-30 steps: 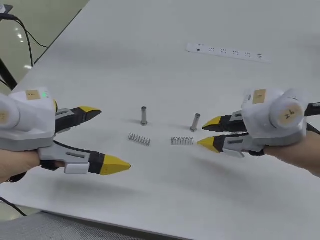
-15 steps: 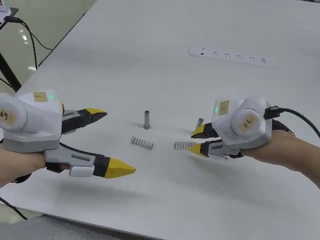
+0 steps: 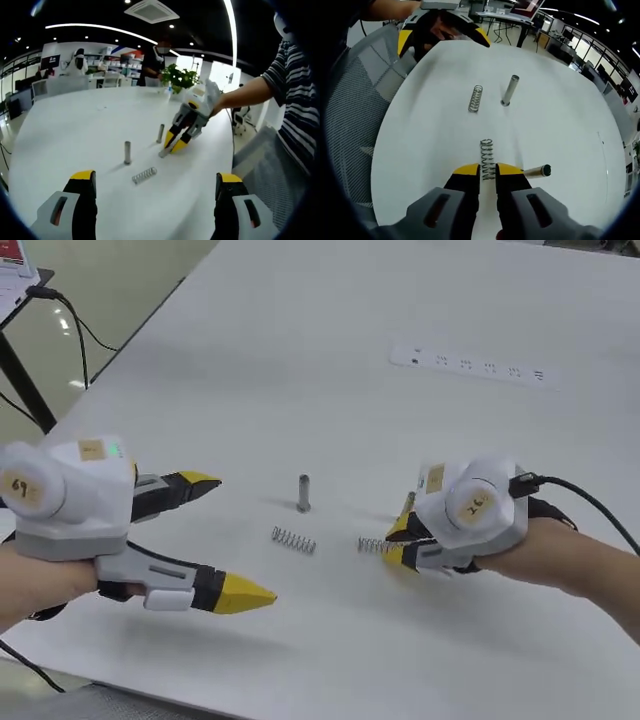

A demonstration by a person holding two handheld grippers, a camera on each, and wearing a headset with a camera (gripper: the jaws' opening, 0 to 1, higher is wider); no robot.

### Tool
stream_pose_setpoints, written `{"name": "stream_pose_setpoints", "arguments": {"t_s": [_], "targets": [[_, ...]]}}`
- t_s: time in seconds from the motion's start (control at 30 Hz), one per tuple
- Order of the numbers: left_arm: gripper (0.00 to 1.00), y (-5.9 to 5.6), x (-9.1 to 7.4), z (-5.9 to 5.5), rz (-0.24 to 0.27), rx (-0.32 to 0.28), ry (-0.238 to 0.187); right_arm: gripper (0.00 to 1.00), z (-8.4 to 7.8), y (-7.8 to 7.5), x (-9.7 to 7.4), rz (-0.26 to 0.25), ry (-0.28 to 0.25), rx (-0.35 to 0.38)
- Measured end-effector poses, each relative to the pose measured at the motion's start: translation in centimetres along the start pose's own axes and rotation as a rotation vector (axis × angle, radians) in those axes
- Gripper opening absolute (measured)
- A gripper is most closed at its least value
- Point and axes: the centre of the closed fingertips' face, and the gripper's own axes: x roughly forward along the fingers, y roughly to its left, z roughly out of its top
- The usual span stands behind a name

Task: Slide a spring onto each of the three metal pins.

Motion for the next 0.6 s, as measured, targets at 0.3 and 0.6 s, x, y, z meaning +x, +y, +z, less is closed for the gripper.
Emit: {"name": "stream_pose_setpoints", "arguments": {"t_s": [0.3, 0.6], "targets": [[0.96, -0.8, 0.2, 0.4, -0.022, 0.011, 0.004, 0.08, 0.6, 0.3, -1.0, -0.003, -0.027, 0.001], [0.93, -1.8, 0.8, 0.4, -0.063, 0.010, 0.002, 0.08, 0.8, 0.6, -3.9, -0.030, -0.066, -0.006]]}}
